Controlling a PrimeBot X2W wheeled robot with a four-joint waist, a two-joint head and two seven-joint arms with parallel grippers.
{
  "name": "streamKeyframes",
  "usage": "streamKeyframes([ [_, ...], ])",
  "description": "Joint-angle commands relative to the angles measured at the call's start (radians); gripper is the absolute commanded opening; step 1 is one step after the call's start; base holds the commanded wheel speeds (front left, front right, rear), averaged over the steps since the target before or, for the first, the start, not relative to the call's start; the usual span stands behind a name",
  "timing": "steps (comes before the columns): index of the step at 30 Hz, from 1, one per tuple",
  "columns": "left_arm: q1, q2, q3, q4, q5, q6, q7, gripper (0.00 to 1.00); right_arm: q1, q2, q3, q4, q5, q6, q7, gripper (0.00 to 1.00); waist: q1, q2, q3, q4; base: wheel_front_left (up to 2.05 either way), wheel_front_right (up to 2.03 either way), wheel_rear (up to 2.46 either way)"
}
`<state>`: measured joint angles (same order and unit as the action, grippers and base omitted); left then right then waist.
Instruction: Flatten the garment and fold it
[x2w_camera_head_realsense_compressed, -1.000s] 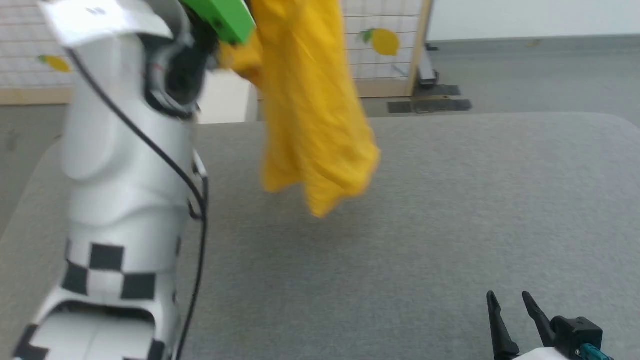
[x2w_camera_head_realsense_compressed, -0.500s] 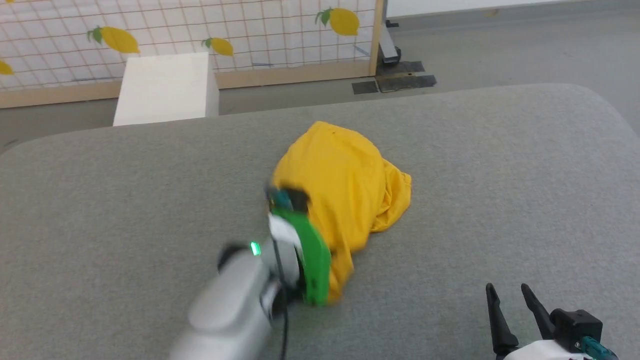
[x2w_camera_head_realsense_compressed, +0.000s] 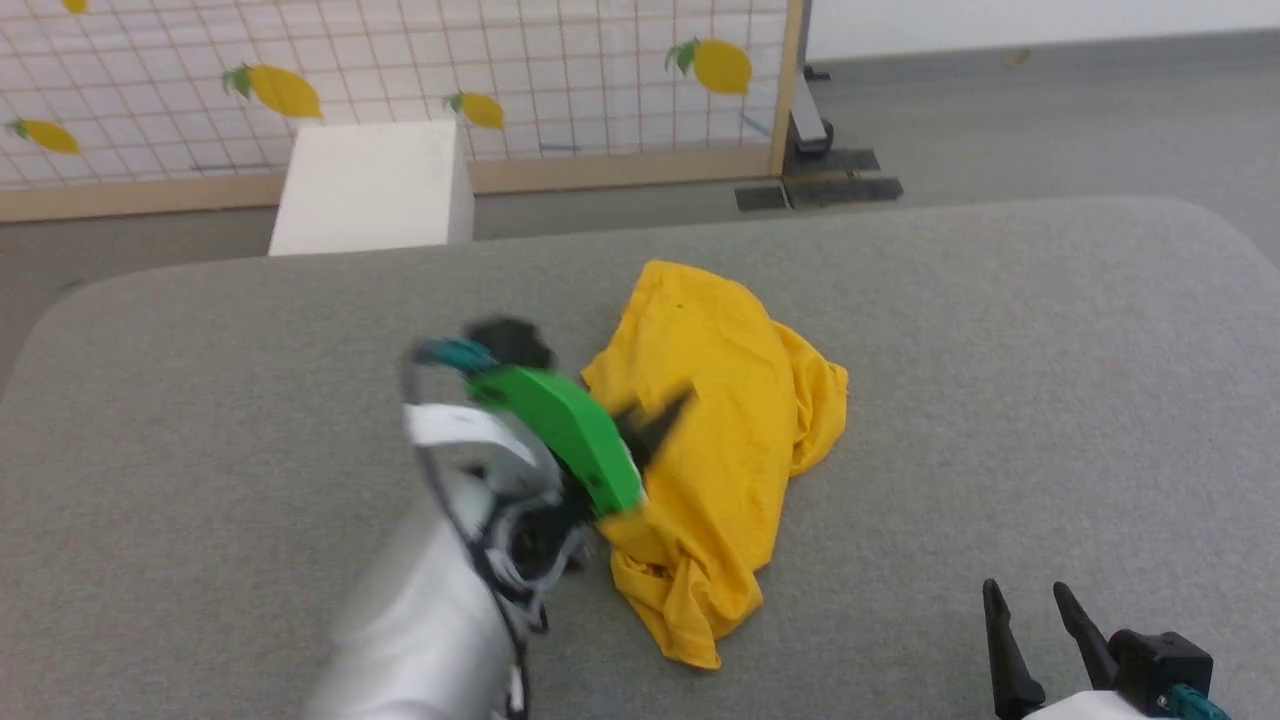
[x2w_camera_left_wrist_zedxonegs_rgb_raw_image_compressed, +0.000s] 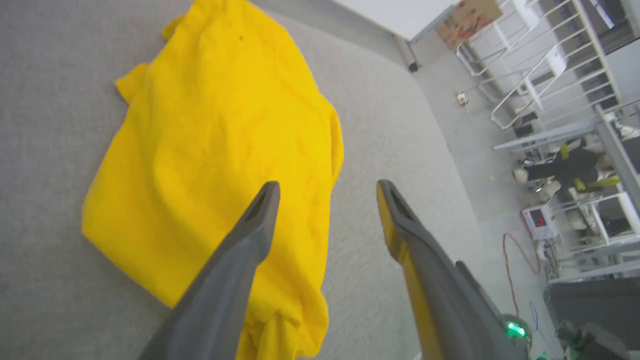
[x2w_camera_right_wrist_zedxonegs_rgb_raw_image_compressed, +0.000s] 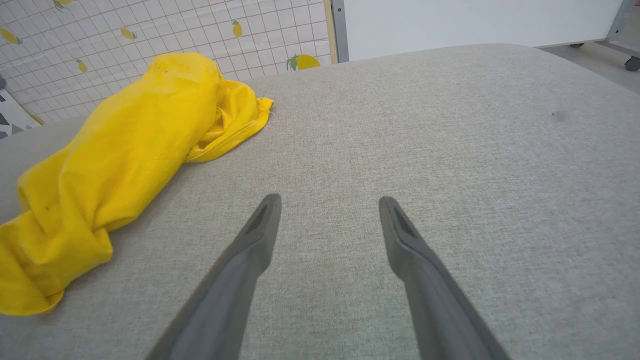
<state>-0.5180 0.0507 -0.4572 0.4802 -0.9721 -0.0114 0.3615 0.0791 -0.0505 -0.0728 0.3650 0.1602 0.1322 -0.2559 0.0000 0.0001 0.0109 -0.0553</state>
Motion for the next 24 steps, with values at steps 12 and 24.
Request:
streamKeyframes([
  [12,0.148,0.254,0.187,-0.183,0.229,0.119,-0.466,1.00,0.007,0.000,-0.003,-0.044,-0.008,-0.002,-0.006,1.00,0.0000,-0.0001,-0.115,0.061,0.00,0.00,0.00],
  [24,0.401,0.328,0.093,-0.269,0.390,0.194,-0.553,1.00,0.027,0.000,-0.025,-0.096,-0.022,-0.002,0.015,1.00,0.0000,-0.0001,-0.119,0.093,0.00,0.00,0.00],
])
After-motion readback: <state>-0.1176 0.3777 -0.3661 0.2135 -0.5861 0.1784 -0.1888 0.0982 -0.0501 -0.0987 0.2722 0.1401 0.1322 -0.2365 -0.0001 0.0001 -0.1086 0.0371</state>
